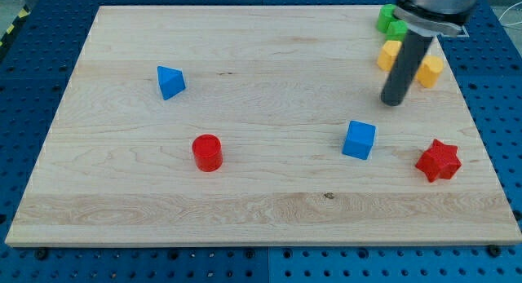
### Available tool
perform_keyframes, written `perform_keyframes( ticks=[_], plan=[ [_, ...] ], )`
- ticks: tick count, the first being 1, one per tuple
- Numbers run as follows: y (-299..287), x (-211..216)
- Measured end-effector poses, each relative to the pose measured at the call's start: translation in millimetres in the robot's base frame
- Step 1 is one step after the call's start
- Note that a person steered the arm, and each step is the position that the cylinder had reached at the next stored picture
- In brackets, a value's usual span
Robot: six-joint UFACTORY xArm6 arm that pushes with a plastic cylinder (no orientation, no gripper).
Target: Push the yellow hexagon above the yellow heart
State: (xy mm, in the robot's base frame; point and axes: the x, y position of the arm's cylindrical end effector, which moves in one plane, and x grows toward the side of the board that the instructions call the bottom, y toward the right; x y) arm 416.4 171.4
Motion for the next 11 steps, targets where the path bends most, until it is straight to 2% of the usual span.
perform_keyframes(
  ticks=[1, 2, 4, 11],
  plan=[
    [-47.2, -14.4],
    [-68.7, -38.3],
    [-67.1, -70.9],
    [17.9, -83.4]
  ],
)
